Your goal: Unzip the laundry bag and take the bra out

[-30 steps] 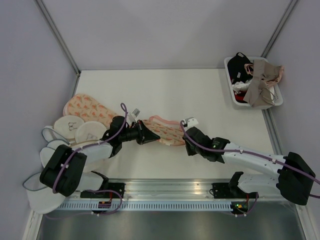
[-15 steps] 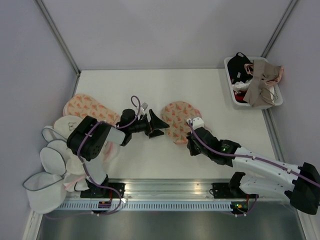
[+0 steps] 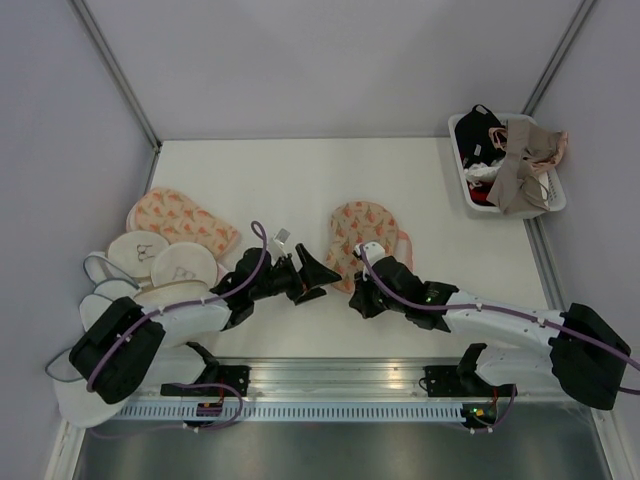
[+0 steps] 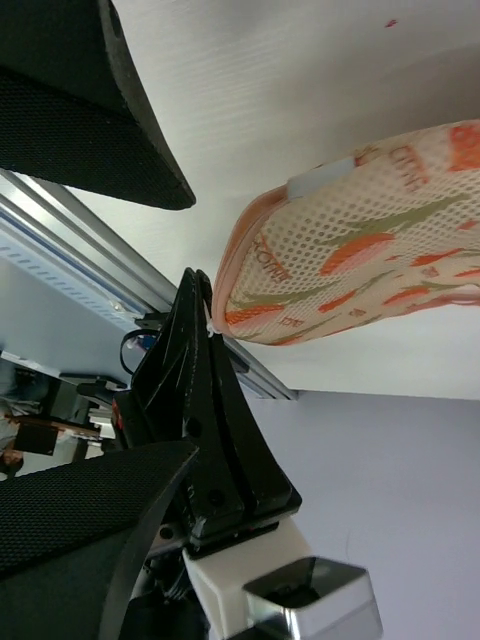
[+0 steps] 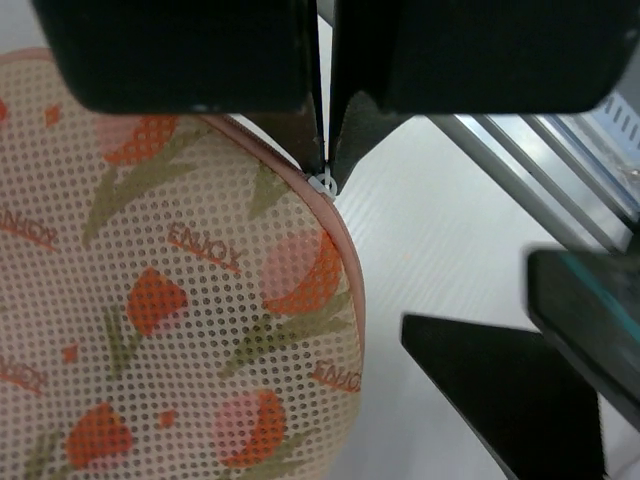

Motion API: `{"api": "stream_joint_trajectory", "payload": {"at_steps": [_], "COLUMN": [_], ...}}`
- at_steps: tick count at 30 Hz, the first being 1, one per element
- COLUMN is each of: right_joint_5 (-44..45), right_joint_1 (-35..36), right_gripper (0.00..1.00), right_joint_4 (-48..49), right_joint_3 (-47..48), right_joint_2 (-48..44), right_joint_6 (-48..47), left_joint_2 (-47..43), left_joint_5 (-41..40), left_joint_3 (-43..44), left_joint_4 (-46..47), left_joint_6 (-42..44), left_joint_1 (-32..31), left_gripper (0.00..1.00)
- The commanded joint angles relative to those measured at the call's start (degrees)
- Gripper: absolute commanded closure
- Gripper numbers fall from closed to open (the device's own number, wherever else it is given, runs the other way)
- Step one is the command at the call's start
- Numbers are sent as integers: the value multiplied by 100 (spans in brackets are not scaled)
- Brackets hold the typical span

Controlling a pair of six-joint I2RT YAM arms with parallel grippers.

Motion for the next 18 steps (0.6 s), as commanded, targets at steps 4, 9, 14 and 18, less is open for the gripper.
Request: {"api": "stream_joint_trajectory", "payload": {"at_steps": [4,9,14,18], "right_joint_5": [-344,-405,-502,-502], "right_joint_1": [126,153,258,293], "right_gripper": [100,99,100,99], "right_joint_4": [1311,1461,1321,1031], "right_joint_3": [-23,-41,-32,-41], "right_joint_2": [212,106,54,-25], "right_joint_6": [205,196,82,21], "left_joint_2": [309,810,1390,1593], "left_joint_5": [-502,-643,-529,-468], "left_joint_3": [26,-107,-37,139], "left_joint_4": [-237,299,1133,1135], "left_joint_6": [-621,-833,-956,-921], "left_joint_1": [-511,-546,-546,-537], "left_gripper": [0,2,68,98]}}
